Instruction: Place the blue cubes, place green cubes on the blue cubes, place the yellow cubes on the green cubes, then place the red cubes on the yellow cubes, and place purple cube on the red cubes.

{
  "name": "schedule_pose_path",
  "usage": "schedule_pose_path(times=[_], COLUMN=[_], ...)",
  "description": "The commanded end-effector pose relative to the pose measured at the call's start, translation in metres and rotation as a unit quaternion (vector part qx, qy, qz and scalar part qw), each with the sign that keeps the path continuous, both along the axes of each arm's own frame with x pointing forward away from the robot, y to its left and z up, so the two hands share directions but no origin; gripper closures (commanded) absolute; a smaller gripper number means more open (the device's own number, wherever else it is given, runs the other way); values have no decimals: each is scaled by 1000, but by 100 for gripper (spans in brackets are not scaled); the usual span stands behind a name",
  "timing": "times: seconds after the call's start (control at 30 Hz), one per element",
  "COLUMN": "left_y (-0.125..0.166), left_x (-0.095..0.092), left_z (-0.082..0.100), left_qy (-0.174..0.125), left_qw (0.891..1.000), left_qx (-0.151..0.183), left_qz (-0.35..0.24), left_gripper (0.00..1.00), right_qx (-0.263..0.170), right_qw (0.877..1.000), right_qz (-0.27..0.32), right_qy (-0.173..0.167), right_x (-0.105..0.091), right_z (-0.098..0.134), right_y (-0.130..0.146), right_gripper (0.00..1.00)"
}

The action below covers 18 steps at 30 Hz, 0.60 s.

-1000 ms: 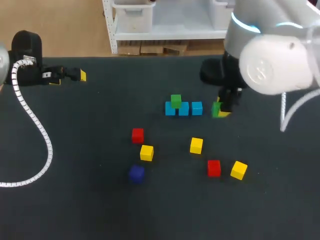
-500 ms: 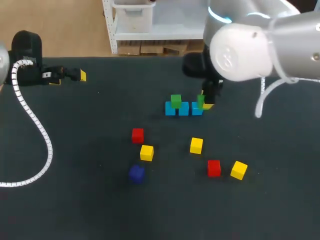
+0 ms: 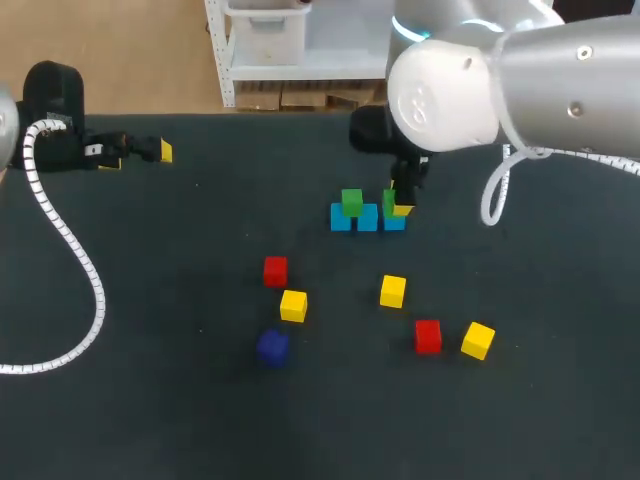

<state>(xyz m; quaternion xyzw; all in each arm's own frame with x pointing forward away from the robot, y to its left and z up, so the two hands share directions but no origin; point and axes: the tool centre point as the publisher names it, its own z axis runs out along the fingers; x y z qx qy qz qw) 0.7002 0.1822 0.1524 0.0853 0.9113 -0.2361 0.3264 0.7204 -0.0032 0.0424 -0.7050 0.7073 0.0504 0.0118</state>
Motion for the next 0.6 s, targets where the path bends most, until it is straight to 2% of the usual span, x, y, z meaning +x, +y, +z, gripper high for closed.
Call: schedule_pose_path(times=[0.03, 0.6], left_y=[2, 2], left_x=[0, 0], left_z=[-1, -1], left_qy=[-3, -3], left_qw=[1000, 1000], left_qx=[-5, -5], left_qz=[-3, -3], left_gripper=[0, 0], right_qx=[-2, -15], right_qw=[1000, 1000], right_qz=[1, 1], right_qy=[8, 8], right_x=[7, 14], right_z=[-2, -12], right_y=[5, 10], right_gripper=[100, 100])
